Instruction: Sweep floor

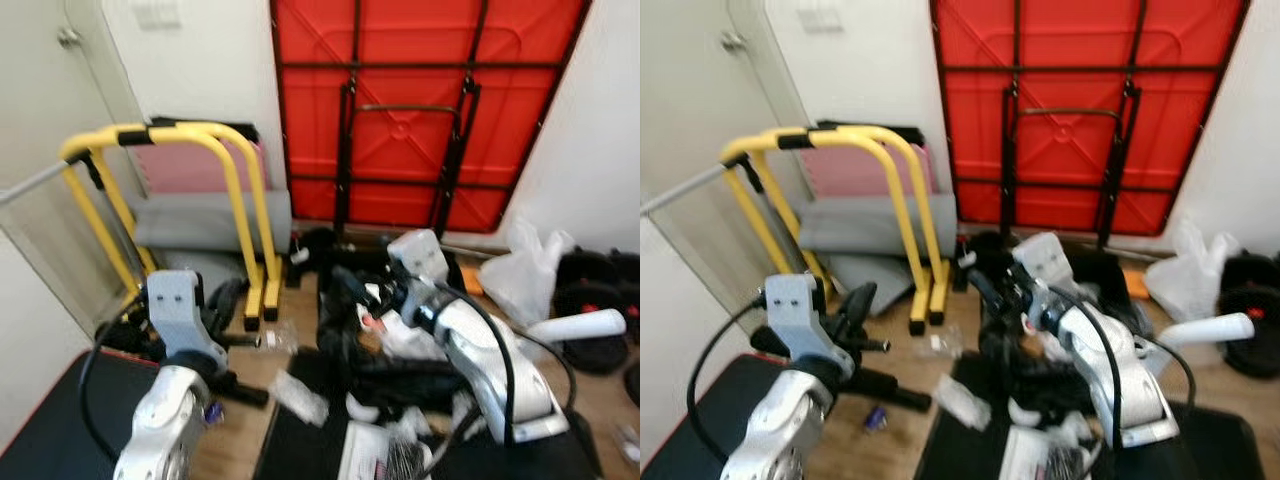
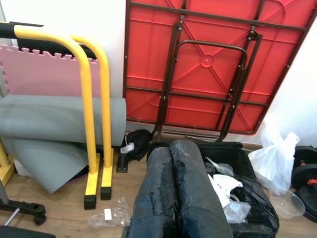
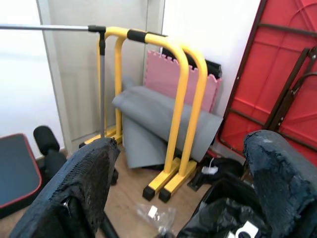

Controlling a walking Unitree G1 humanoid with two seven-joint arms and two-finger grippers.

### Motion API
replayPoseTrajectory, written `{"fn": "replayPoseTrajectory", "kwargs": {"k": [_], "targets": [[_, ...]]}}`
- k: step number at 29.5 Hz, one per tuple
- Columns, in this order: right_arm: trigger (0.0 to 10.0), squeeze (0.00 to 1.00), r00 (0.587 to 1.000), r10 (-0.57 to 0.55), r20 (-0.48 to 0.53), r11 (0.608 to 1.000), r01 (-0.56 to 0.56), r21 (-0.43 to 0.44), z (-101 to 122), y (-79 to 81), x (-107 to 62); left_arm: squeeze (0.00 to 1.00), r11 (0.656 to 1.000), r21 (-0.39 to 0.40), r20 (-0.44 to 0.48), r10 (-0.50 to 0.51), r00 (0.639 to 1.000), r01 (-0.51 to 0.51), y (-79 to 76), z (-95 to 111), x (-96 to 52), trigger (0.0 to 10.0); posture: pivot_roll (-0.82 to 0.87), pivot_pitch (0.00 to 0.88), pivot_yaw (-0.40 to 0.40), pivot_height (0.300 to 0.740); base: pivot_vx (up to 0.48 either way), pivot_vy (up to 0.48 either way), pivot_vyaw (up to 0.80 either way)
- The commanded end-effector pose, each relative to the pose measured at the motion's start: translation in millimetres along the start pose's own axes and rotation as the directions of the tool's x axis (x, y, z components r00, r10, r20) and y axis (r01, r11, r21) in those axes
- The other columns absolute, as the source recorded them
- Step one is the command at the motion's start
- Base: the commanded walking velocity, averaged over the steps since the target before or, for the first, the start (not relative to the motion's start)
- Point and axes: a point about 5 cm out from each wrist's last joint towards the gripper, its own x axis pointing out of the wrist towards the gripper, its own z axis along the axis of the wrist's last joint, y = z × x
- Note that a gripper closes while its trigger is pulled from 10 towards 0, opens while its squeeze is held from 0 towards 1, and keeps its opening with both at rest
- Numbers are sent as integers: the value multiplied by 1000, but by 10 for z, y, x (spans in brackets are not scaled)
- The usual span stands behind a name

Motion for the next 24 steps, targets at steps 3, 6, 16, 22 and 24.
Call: {"fn": "replayPoseTrajectory", "kwargs": {"k": [3,6,16,22,24], "targets": [[10000,0,993,-17,-120,1000,17,-1,-197,-22,-15,0,999,20,-27,-24,999,25,-3,-46,-5,10000,-102,0,-15,665,0,0,0],[10000,0,985,-60,-161,998,59,-11,-259,-98,-25,0,999,30,-29,-33,999,34,-8,-43,-5,10000,-101,0,-14,655,0,0,0],[10000,0,965,-140,-222,990,138,-26,-360,-217,-52,0,995,67,-16,-77,997,78,-56,-18,-18,10000,-97,0,-11,610,133,0,0],[10000,0,947,-176,-268,984,172,-38,-430,-301,-80,0,997,54,-28,-46,999,48,-19,-33,-17,10000,-95,0,-8,585,123,0,0],[10000,0,946,-177,-272,984,173,-40,-438,-305,-82,0,997,54,-28,-48,998,49,-21,-32,-17,10000,-95,0,-8,580,0,0,0]]}}
